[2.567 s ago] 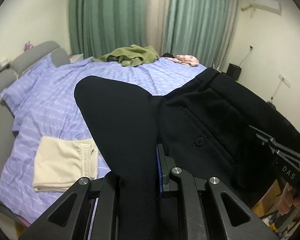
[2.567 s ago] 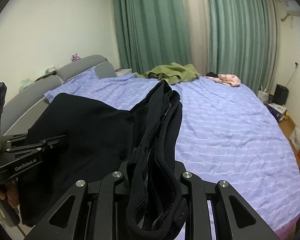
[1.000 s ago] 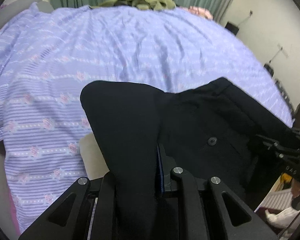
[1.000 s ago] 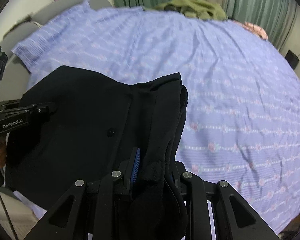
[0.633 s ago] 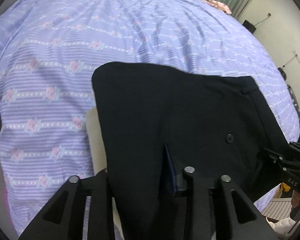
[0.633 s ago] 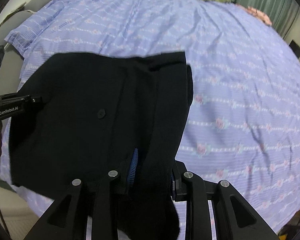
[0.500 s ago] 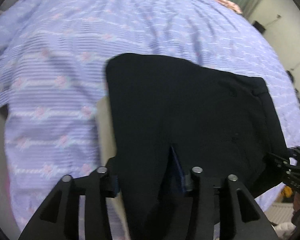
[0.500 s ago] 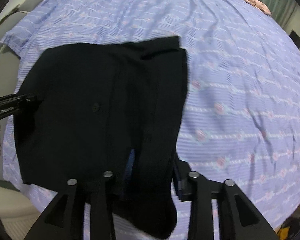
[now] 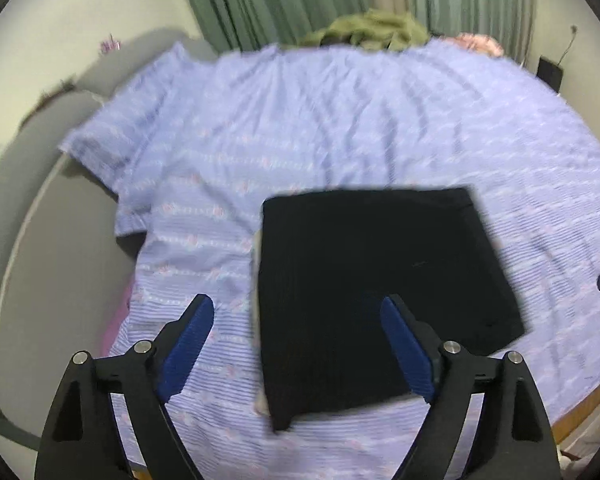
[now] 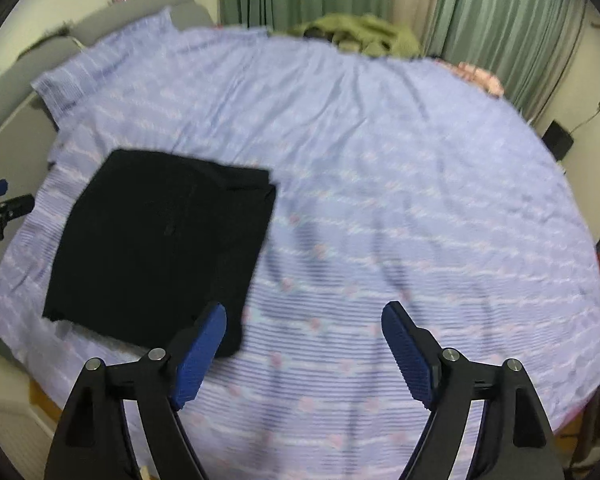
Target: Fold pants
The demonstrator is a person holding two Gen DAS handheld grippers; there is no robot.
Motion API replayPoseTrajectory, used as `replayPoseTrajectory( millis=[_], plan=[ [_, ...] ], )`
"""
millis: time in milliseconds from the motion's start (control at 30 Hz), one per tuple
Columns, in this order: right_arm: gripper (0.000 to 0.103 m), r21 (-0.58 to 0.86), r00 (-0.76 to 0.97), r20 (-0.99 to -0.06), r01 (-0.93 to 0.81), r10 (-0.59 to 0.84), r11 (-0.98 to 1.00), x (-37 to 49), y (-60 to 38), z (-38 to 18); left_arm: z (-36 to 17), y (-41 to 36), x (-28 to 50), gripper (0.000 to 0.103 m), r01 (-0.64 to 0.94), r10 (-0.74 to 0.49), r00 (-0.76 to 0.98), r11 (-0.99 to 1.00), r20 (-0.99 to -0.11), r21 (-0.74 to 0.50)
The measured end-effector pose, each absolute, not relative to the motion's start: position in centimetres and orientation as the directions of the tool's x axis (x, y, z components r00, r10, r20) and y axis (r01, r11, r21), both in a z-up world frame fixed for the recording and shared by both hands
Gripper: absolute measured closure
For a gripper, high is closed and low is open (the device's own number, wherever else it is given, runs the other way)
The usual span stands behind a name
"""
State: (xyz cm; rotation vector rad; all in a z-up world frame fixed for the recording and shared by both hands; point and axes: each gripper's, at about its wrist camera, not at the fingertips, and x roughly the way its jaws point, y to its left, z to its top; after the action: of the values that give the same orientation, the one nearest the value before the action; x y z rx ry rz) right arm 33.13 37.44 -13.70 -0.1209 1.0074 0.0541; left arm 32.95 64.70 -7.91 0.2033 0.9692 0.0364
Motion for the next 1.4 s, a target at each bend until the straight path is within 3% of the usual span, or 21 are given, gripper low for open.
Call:
replayPoseTrajectory(
  millis=[133, 233, 567, 867, 1400],
  plan=[
    [0.019, -0.050, 0.589, -0.808, -0.115, 0.027, 0.992, 29.7, 33.0, -9.3, -3.1, 59.3, 28.7, 0.000, 0.029, 0.142, 0.648, 0.977, -0.748, 0.210],
    [0.012, -0.046, 0.624, -0.780, -0.133, 0.048, 0.990, 27.2, 29.4, -6.6, -1.2, 55.0, 25.9, 0.000, -0.007, 0.147, 0.659, 0.982, -0.738, 0.189],
    [0.012, -0.017, 0.693, -0.710, -0.191, 0.123, 0.981, 19.4, 17.9, -0.9, 2.0, 40.5, 16.8, 0.000, -0.075, 0.080, 0.670, 0.996, -0.738, 0.040],
    [0.012, 0.017, 0.747, -0.655, -0.137, 0.115, 0.990, 13.2, 9.3, 2.2, 5.8, 30.2, 11.2, 0.000, -0.030, 0.050, 0.738, 0.999, -0.673, 0.041],
    [0.012, 0.038, 0.798, -0.601, -0.024, 0.042, 0.999, 8.1, 2.0, 5.5, 9.6, 22.7, 8.6, 0.000, 0.064, -0.003, 0.792, 0.995, -0.610, 0.079]
  ],
)
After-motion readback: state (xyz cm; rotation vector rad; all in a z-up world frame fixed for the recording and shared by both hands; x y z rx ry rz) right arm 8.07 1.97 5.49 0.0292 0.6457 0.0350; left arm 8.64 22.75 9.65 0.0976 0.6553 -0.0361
